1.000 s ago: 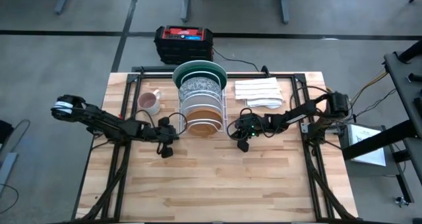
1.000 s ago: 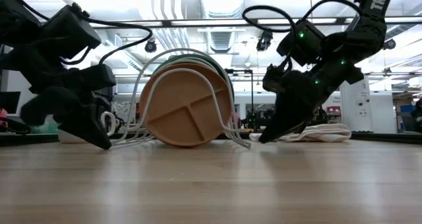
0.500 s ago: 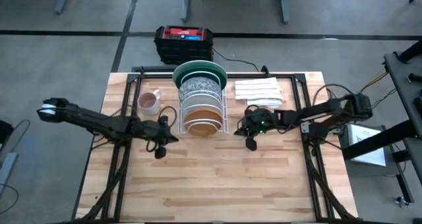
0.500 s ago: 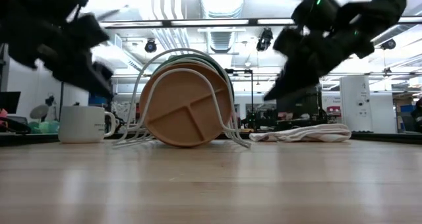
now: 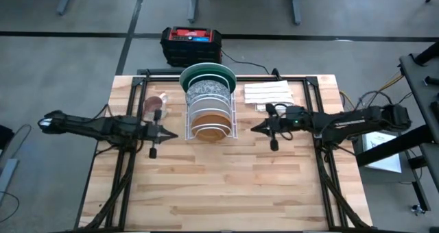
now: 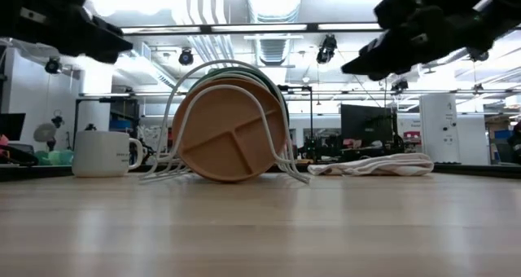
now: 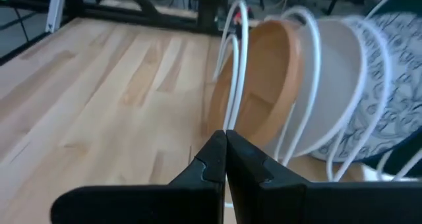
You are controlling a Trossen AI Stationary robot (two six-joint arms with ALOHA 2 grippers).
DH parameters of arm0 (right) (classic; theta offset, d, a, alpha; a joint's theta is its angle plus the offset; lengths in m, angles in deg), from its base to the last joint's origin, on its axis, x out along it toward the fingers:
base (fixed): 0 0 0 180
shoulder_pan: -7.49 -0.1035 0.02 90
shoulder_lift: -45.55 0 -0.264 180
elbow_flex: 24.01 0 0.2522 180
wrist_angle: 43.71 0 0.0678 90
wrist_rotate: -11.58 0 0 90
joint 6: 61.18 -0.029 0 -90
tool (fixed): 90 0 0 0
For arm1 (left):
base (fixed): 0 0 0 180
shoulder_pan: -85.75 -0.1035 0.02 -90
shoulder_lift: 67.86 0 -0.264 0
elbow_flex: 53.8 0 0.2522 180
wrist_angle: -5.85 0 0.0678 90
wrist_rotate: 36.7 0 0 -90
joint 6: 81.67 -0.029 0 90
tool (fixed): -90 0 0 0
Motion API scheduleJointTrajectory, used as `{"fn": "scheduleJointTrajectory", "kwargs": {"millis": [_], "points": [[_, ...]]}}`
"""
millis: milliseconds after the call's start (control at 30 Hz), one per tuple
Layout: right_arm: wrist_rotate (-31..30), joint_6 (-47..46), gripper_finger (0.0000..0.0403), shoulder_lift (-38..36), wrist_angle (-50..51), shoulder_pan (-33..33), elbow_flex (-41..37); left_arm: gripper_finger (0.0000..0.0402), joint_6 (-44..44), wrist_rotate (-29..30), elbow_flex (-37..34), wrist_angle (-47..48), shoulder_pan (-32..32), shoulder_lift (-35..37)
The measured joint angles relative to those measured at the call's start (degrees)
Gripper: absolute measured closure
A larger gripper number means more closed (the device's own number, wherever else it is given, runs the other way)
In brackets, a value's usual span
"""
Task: Sort dishes
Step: Return to Home Position
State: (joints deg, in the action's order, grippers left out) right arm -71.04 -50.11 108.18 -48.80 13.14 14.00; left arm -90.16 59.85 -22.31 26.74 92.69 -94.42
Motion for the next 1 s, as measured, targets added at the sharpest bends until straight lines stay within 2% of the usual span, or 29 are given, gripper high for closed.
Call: {"fn": "scheduleJointTrajectory", "kwargs": {"millis": [167,333,533,733,867,1000], "points": [[0.0,1.1,0.0403,-7.0,-2.3,0.0,-5.3,0.0401,-4.2,0.3,-3.1,-0.6,-0.1,8.4],[0.0,0.7,0.0403,-13.4,-7.8,0.0,-12.2,0.0401,-4.3,0.4,-5.1,-0.6,-0.2,14.7],[0.1,-1.4,0.0403,-20.7,-8.7,0.0,-18.8,0.0402,-5.1,0.4,-8.2,-0.1,-0.3,18.9],[0.1,-2.3,0.0403,-26.4,-8.6,0.0,-23.5,0.0401,-0.8,0.5,-13.4,-0.5,-0.3,22.8],[0.3,-2.6,0.0403,-28.6,-5.3,0.0,-23.8,0.0401,2.0,0.5,-14.4,-1.7,-0.3,25.6],[0.3,-0.6,0.0403,-28.9,-4.5,0.0,-23.8,0.0401,-0.5,1.6,-14.4,-1.4,-0.4,26.4]]}}
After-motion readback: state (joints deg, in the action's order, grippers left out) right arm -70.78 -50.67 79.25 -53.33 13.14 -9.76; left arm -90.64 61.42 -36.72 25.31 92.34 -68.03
